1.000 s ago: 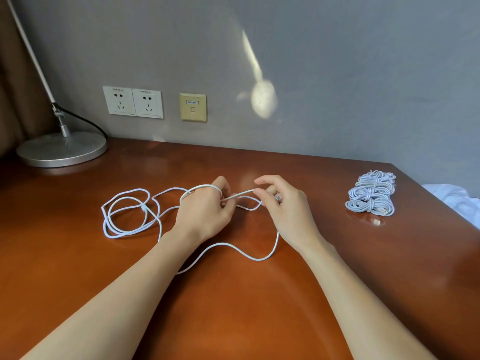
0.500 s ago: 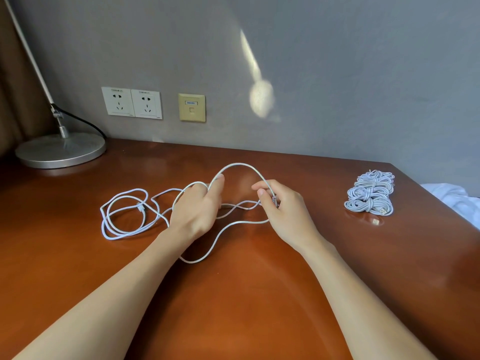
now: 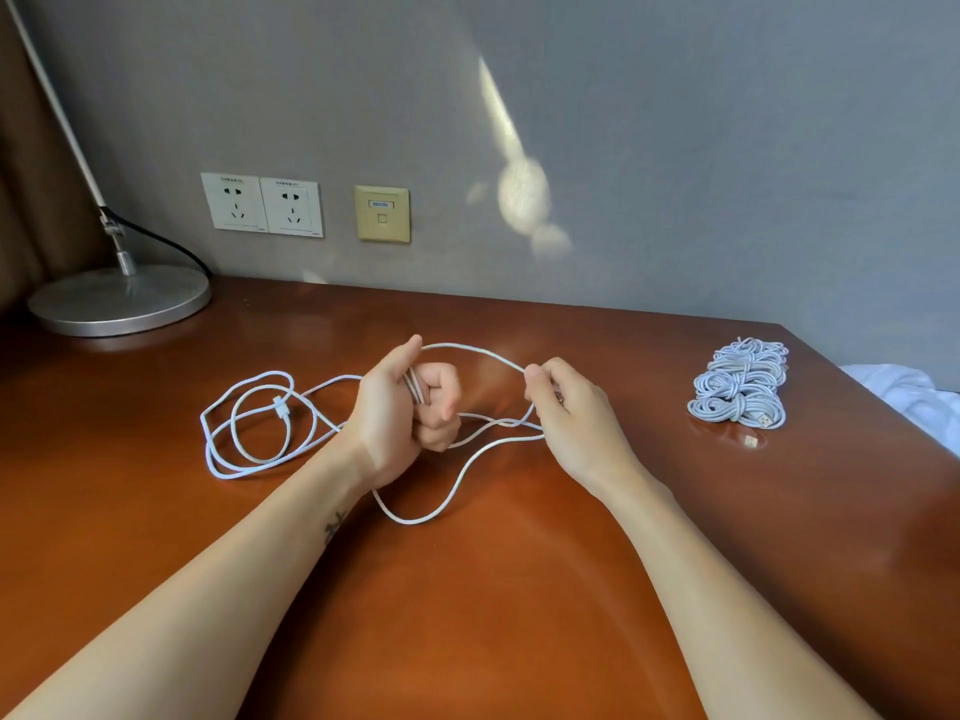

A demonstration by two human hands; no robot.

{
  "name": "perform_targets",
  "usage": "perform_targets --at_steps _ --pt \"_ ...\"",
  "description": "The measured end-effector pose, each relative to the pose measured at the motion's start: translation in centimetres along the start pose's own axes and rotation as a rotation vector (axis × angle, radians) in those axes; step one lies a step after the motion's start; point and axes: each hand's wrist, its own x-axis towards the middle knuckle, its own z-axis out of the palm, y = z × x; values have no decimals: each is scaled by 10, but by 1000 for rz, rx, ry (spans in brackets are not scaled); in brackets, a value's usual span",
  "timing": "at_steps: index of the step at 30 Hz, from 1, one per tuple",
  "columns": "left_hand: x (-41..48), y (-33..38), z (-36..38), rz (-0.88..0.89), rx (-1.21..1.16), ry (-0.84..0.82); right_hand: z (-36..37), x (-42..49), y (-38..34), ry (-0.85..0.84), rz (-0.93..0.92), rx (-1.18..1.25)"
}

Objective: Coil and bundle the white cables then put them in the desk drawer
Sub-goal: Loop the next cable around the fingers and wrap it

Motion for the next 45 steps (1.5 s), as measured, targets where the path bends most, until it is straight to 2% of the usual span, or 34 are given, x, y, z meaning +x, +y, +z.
perform_targets --at_steps 6,13,20,24,28,31,34,36,37,39,45 --pt "3 4 -4 70 -414 76 2 2 6 -50 -70 -46" --pt "3 9 -7 126 -697 230 5 -3 2 -233 -86 0" --pt "4 11 -11 135 -809 294 6 -4 0 -295 -67 -40" --pt "8 11 -14 153 -777 366 4 -6 -2 -324 -28 -43" --pt "10 11 -15 177 -688 436 1 -7 -6 -427 -12 -23" --pt "16 11 -10 187 -497 497 0 -7 -7 -478 1 -26" --pt "22 6 -14 268 52 634 -1 -8 -6 -491 5 -59" --pt "18 1 -19 394 476 632 -3 -8 -5 -481 0 -49" --pt "17 -2 -22 432 613 604 -3 -7 -3 -477 1 -34" --pt "15 -4 -23 466 709 551 -3 -6 -2 -473 0 -14" --pt "14 -9 -17 505 785 499 8 -7 -2 -390 -13 -46"
